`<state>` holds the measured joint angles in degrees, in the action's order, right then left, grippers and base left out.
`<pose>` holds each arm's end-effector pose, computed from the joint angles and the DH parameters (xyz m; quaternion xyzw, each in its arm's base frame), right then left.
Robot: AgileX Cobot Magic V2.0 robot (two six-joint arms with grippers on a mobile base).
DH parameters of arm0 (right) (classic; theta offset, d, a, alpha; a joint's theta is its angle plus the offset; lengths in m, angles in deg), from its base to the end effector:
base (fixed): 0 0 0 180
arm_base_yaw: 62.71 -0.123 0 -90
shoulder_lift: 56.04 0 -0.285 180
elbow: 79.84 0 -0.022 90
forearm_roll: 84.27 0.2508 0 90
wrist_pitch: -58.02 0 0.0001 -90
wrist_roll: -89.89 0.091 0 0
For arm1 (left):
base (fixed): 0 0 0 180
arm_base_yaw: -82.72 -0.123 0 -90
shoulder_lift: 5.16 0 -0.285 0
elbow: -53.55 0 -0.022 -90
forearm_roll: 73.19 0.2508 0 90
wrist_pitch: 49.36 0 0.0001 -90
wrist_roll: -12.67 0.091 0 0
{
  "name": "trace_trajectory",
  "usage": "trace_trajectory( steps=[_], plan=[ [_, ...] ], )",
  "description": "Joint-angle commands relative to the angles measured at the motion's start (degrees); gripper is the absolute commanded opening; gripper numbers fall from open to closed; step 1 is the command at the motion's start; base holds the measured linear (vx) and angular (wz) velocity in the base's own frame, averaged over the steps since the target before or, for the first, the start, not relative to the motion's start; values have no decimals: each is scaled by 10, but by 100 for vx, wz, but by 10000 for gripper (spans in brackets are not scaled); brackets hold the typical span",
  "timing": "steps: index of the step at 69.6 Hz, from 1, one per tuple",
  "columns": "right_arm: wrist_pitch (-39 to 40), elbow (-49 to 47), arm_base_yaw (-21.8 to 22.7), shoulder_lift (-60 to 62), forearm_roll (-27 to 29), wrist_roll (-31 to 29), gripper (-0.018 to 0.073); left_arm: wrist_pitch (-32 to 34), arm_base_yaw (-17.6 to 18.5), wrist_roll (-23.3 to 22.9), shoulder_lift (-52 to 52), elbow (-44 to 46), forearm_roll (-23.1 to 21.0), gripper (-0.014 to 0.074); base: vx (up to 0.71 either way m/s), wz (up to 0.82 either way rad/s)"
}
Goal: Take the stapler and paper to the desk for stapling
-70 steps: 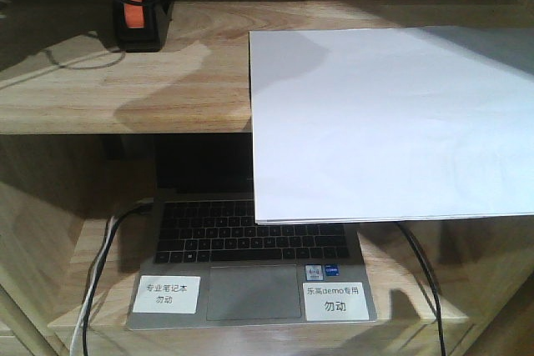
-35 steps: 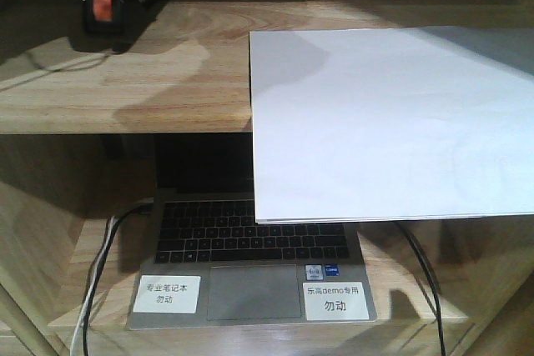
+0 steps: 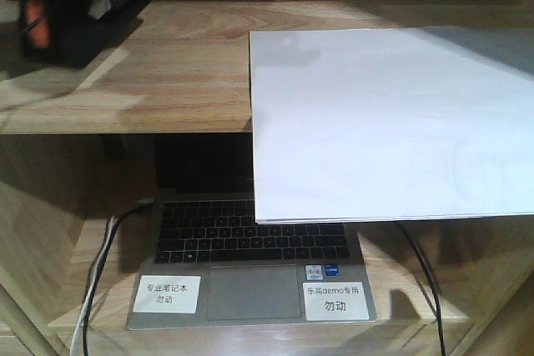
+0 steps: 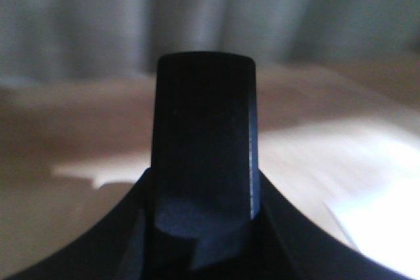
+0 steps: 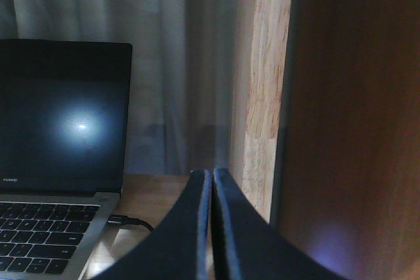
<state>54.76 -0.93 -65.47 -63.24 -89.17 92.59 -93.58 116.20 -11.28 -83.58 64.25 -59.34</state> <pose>0.0569 0.0023 0.1986 -0.0287 0.7026 0.0018 0.7111 0.2171 -0.1253 0.4853 0.0928 0.8178 -0.1634 0.5439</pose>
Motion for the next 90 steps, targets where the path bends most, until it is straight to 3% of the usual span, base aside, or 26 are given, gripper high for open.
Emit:
trace_trajectory(
  steps=[1, 20, 33, 44, 63, 77, 90],
  plan=[
    [43, 1, 0, 6, -4, -1, -10, 111, 2, 55, 76, -42, -47, -6, 0, 0],
    [43, 1, 0, 6, -4, -1, -10, 96, 2, 314, 210, -163, -241, -6, 0, 0],
    [43, 1, 0, 6, -4, -1, -10, 93, 2, 452, 310, -262, -328, -6, 0, 0],
    [43, 1, 0, 6, -4, -1, -10, 68, 2, 471, 386, -340, -359, -6, 0, 0],
    [43, 1, 0, 6, -4, -1, -10, 50, 2, 523, 526, -474, -359, -6, 0, 0],
    [43, 1, 0, 6, -4, -1, -10, 60, 2, 524, 610, -544, -385, -6, 0, 0],
    [43, 1, 0, 6, -4, -1, -10, 61, 2, 524, 623, -559, -395, -6, 0, 0]
  ],
)
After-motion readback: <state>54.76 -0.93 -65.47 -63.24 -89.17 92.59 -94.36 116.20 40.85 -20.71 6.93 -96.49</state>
